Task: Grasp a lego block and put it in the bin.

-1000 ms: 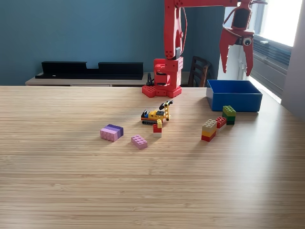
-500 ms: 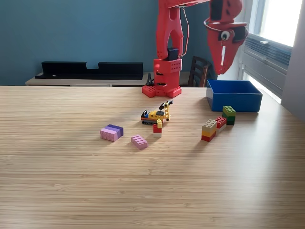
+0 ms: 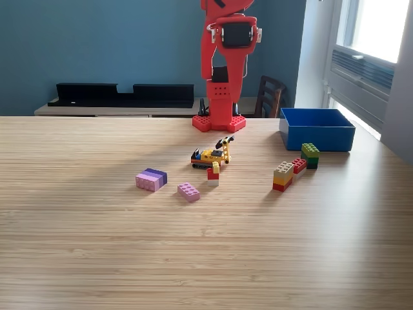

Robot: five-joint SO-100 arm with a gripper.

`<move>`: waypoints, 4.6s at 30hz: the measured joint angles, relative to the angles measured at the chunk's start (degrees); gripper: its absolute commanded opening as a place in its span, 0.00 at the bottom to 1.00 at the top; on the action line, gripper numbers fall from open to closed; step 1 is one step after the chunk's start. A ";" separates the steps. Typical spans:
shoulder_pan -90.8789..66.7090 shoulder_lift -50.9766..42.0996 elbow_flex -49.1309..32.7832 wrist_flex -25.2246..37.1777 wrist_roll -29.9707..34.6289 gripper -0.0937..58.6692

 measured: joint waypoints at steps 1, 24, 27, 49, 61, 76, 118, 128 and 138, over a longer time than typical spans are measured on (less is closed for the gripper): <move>0.18 0.00 0.00 -0.44 0.00 0.00; 3.16 0.00 0.79 -4.31 -2.11 0.00; 4.48 0.00 0.79 -5.01 -2.20 0.00; 0.00 0.00 11.16 -12.83 -4.83 0.00; -8.09 0.00 12.13 -18.19 -14.06 0.03; -11.25 -13.62 13.01 -18.54 -24.43 0.65; -16.79 -34.10 -2.72 -18.72 -20.92 0.00; -16.79 -34.10 -16.35 -7.73 -11.25 0.00; -20.83 -33.93 -17.75 -0.62 -8.88 0.00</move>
